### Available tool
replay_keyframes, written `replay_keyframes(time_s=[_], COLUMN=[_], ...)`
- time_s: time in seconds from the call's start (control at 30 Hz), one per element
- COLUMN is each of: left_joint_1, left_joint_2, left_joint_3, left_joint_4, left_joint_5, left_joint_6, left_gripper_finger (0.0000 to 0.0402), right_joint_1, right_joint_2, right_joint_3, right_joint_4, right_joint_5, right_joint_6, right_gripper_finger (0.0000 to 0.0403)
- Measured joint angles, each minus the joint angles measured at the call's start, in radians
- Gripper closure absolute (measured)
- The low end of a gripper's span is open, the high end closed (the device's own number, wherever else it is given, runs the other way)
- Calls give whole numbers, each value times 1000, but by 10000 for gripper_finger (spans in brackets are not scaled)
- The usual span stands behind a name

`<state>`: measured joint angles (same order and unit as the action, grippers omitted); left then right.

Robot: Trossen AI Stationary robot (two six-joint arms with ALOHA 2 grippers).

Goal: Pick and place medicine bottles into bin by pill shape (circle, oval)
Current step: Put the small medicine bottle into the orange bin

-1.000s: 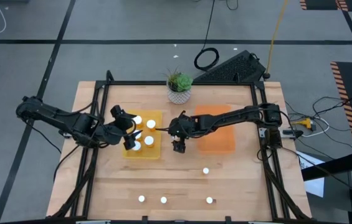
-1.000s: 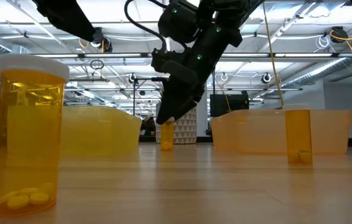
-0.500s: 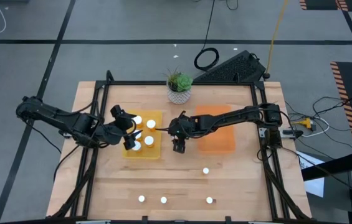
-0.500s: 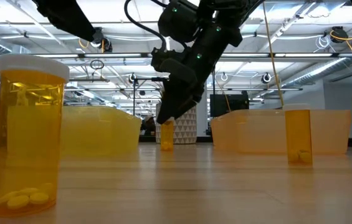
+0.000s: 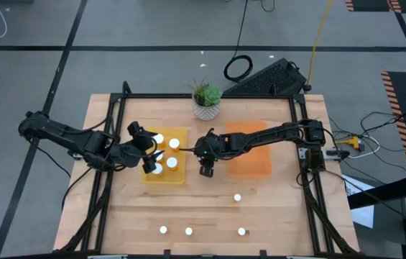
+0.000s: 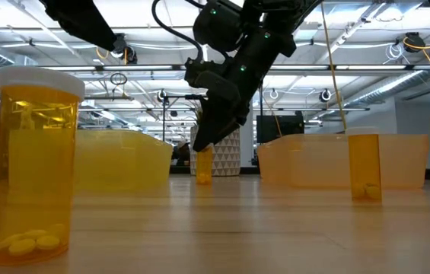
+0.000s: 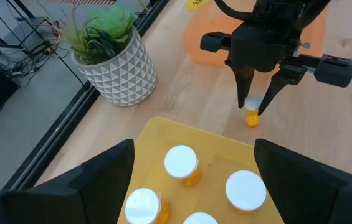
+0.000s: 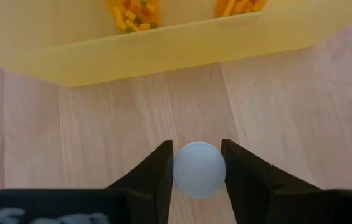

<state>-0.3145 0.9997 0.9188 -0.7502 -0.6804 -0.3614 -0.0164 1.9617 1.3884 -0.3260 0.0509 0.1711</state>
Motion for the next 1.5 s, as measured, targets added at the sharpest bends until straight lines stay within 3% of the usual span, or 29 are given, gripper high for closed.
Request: replay_keyframes(time_s=[0.43, 0.97, 1.13, 1.5], left_joint_1=[0, 0, 0, 0], left_joint_2=[0, 0, 0, 0], left_joint_3=[0, 0, 0, 0], left_joint_4=[0, 5, 29, 68], left_joint_5=[0, 0, 0, 1], left_joint_6=[0, -3, -2, 17], left_gripper_finger=[66, 66, 66, 66], right_joint_1=[19, 1, -13, -121], right_joint_2=[-33, -251, -336, -533], right_joint_3=[-1, -1, -6, -304], right_joint_4=[-11, -252, -368, -158], right_joint_5=[-1, 6, 110, 136], right_joint_6=[0, -38, -63, -61], right_gripper_finger=[285, 283, 283, 282])
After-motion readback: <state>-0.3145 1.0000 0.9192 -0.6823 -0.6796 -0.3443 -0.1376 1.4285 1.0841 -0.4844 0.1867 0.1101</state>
